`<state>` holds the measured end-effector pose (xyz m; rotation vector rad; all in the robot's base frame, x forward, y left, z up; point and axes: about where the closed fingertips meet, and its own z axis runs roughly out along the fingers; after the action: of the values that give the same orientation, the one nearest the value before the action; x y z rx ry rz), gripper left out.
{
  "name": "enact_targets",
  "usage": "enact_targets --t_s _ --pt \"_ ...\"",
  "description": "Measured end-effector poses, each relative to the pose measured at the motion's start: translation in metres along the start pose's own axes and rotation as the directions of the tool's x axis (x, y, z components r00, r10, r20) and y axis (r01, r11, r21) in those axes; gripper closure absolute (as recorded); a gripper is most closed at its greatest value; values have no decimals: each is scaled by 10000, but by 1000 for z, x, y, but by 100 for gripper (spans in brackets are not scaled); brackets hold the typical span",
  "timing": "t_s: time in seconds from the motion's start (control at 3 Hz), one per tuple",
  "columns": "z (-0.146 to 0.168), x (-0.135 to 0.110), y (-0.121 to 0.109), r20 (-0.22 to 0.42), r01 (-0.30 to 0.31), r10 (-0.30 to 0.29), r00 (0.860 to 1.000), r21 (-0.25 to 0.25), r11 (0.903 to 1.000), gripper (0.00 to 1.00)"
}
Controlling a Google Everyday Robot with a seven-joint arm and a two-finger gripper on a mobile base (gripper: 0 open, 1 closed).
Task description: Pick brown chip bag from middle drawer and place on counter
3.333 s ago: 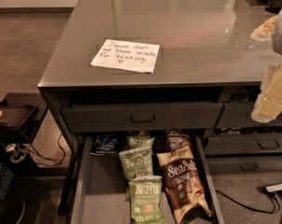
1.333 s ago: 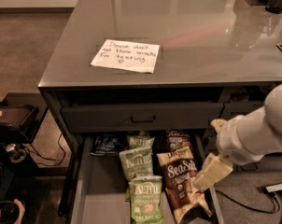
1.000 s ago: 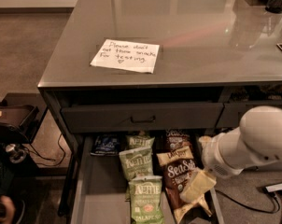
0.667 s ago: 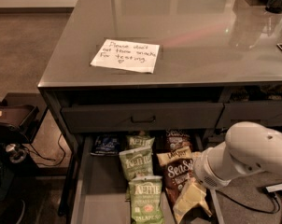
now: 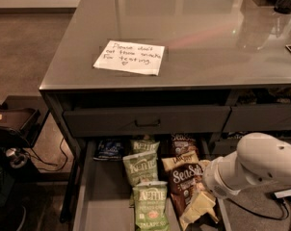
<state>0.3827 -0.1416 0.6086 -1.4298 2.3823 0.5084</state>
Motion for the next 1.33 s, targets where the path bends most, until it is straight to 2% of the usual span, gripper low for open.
enact_targets --t_s 0.33,0.67,1.0,1.33 --pt "31 24 -15 314 390 -399 9987 310 9988 0" --pt "61 28 -38 1002 699 -780 9919 824 9942 0" --pt "88 18 -60 1817 999 -1241 9755 1369 9855 0" --pt "92 19 -60 1862 1008 -1254 9745 1359 9856 0"
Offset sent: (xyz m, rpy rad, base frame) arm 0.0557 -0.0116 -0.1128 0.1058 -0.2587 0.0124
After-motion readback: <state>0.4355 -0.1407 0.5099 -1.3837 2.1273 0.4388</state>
